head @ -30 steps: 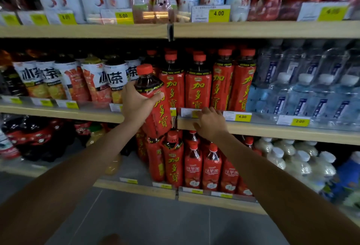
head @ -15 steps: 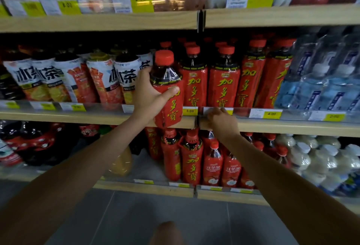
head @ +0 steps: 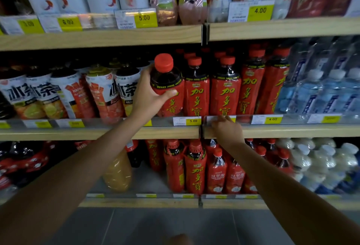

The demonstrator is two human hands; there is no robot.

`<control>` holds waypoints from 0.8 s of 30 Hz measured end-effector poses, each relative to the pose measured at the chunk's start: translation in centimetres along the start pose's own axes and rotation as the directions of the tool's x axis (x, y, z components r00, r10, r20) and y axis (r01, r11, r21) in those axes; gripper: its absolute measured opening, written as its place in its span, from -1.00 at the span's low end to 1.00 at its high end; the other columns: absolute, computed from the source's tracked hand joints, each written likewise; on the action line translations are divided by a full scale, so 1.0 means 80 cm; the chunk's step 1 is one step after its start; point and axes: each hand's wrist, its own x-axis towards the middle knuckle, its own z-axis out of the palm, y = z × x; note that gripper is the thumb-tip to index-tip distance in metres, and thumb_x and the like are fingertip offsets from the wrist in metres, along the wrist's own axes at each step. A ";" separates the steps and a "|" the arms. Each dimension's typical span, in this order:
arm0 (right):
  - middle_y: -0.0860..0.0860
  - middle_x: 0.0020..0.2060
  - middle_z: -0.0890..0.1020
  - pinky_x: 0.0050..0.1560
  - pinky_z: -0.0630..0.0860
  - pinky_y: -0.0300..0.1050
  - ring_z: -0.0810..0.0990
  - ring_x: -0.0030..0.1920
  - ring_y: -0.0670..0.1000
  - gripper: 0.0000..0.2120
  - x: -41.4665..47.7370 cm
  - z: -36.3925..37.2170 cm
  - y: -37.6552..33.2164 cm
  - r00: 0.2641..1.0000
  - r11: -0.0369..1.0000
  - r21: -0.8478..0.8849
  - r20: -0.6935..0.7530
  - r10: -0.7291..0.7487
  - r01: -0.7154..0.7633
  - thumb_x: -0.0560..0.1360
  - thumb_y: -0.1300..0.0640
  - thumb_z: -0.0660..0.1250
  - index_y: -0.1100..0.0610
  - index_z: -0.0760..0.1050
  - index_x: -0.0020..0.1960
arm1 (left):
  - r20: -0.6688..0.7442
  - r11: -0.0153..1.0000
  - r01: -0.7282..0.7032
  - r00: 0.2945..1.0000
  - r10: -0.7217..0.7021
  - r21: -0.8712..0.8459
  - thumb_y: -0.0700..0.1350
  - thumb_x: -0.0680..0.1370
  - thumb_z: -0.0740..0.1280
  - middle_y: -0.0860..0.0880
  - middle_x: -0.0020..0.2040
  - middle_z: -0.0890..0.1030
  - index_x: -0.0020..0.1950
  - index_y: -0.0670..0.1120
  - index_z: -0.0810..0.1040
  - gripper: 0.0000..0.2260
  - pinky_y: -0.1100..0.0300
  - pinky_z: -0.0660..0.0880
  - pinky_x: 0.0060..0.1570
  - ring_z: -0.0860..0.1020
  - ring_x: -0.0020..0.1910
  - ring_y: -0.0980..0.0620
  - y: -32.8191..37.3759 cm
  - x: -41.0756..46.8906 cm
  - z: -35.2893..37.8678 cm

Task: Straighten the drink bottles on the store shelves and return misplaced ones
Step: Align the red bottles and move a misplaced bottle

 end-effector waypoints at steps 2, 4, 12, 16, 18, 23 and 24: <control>0.06 0.13 0.50 -0.17 0.50 -0.05 0.44 0.21 0.10 -0.66 -0.001 0.000 -0.001 1.000 1.000 -0.003 -0.003 0.009 -0.009 0.49 0.32 0.24 0.08 0.49 0.21 | -0.015 0.999 0.011 1.000 -0.012 -0.046 -0.05 0.35 0.53 -0.03 0.33 0.43 0.39 -0.08 0.29 -0.31 0.17 0.30 0.29 0.38 0.33 0.06 -0.012 0.006 0.003; 0.05 0.15 0.49 -0.18 0.49 -0.06 0.44 0.21 0.10 -0.66 -0.001 0.001 -0.001 1.000 1.000 -0.015 -0.007 0.018 -0.018 0.49 0.31 0.24 0.08 0.47 0.22 | -0.028 0.998 0.019 0.999 -0.021 -0.067 -0.06 0.36 0.52 -0.01 0.33 0.42 0.40 -0.07 0.29 -0.32 0.30 0.26 0.25 0.37 0.31 0.10 -0.022 0.013 0.006; 0.03 0.14 0.48 -0.16 0.50 -0.03 0.44 0.19 0.07 -0.68 -0.001 0.007 0.001 0.999 1.000 0.015 -0.025 0.023 -0.023 0.47 0.32 0.22 0.08 0.47 0.18 | 0.017 0.990 0.102 0.995 -0.101 -0.094 -0.07 0.38 0.50 0.01 0.33 0.40 0.40 -0.07 0.29 -0.34 0.29 0.23 0.22 0.33 0.26 0.16 -0.052 0.018 0.029; 0.03 0.13 0.49 -0.23 0.47 -0.07 0.44 0.17 0.06 -0.69 -0.001 0.011 0.001 0.999 1.000 0.021 -0.042 0.023 -0.022 0.47 0.32 0.23 0.09 0.48 0.17 | 0.027 0.976 0.190 0.982 -0.189 -0.107 -0.08 0.38 0.51 0.06 0.23 0.38 0.38 -0.10 0.21 -0.31 0.30 0.23 0.14 0.35 0.18 0.14 -0.059 0.029 0.033; 0.02 0.10 0.50 -0.31 0.40 -0.11 0.46 0.15 0.05 -0.71 -0.002 0.015 0.003 0.998 1.000 0.016 -0.064 0.028 -0.027 0.47 0.31 0.25 0.08 0.49 0.15 | 0.054 0.973 0.217 0.976 -0.213 -0.079 -0.05 0.38 0.51 0.03 0.23 0.36 0.36 -0.11 0.18 -0.31 0.28 0.23 0.12 0.34 0.15 0.12 -0.062 0.032 0.035; 0.02 0.02 0.52 -0.37 0.31 -0.17 0.49 0.08 0.06 -0.76 -0.002 0.018 0.005 0.995 0.999 0.045 -0.097 0.029 -0.025 0.43 0.32 0.28 0.10 0.53 0.06 | 0.079 0.974 0.223 0.973 -0.219 -0.039 -0.03 0.41 0.48 -0.10 0.35 0.33 0.37 -0.14 0.19 -0.33 0.21 0.25 0.19 0.35 0.26 0.01 -0.065 0.035 0.037; 0.02 0.00 0.52 -0.38 0.30 -0.17 0.49 0.07 0.06 -0.77 -0.003 0.019 0.005 0.995 0.999 0.045 -0.099 0.030 -0.026 0.43 0.33 0.28 0.11 0.53 0.04 | 0.073 0.977 0.214 0.975 -0.212 -0.022 -0.04 0.42 0.48 -0.13 0.37 0.28 0.39 -0.15 0.20 -0.33 0.22 0.22 0.22 0.32 0.31 -0.03 -0.064 0.035 0.038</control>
